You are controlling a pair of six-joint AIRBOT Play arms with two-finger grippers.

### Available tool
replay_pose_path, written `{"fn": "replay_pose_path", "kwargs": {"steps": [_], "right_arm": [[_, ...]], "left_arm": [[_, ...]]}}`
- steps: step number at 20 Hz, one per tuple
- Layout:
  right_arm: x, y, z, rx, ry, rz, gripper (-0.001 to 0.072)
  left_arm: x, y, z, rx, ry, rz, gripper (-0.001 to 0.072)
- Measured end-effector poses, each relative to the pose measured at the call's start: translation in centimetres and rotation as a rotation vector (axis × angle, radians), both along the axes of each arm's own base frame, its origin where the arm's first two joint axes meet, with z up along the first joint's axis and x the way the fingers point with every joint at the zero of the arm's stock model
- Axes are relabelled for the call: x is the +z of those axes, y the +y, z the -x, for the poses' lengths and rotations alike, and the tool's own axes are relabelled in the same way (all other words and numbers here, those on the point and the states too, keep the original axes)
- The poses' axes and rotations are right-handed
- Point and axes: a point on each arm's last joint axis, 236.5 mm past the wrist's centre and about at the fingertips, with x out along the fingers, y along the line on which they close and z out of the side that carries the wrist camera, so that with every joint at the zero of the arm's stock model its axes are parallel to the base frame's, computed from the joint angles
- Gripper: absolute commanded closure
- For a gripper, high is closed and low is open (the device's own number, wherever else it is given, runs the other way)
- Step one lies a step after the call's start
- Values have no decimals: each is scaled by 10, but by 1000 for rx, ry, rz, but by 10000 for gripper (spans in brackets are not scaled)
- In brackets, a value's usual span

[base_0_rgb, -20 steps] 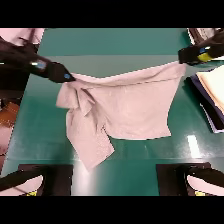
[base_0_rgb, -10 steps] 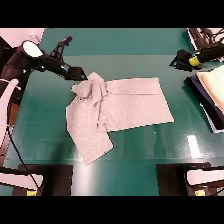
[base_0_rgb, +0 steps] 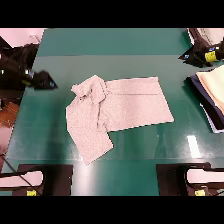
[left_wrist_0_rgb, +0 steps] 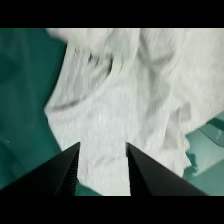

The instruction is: Fold the shirts.

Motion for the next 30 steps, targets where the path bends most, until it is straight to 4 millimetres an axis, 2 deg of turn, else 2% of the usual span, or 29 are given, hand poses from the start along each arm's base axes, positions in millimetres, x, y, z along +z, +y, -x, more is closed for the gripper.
{"fn": "replay_pose_path", "kwargs": {"steps": [3, 5, 8, 10, 12, 15, 18, 19, 20, 23, 26, 28, 30], "right_arm": [[8, 9, 4, 24, -18, 3, 329], [10, 17, 5, 42, -24, 5, 329], [11, 31, 7, 74, -28, 7, 329], [12, 39, 8, 92, -30, 7, 329], [12, 43, 9, 102, -30, 9, 329], [12, 48, 10, 112, -29, 7, 329], [11, 50, 13, 121, -21, 7, 329], [11, 50, 13, 123, -18, 8, 329], [10, 50, 15, 129, -11, 8, 329], [3, 46, 26, 158, 23, 15, 329], [-23, 35, 51, 190, 115, 9, 329], [-53, 21, 73, 180, 205, 4, 329], [-94, 0, 103, 147, 317, 16, 329]], "left_arm": [[-47, 0, 54, 51, 122, 57, 360], [-76, -8, 87, 79, 196, 94, 360], [-107, -21, 118, 118, 259, 147, 360], [-120, -26, 129, 144, 278, 163, 360], [-129, -28, 134, 167, 282, 167, 361], [-133, -32, 129, 206, 264, 183, 361], [-135, -45, 124, 194, 239, 185, 365], [-135, -51, 124, 180, 234, 182, 500], [-137, -56, 124, 166, 227, 174, 668], [-135, -65, 124, 142, 217, 174, 686], [-124, -70, 115, 117, 192, 182, 686], [-110, -71, 104, 95, 162, 189, 687], [-93, -73, 92, 71, 127, 197, 686]]}}
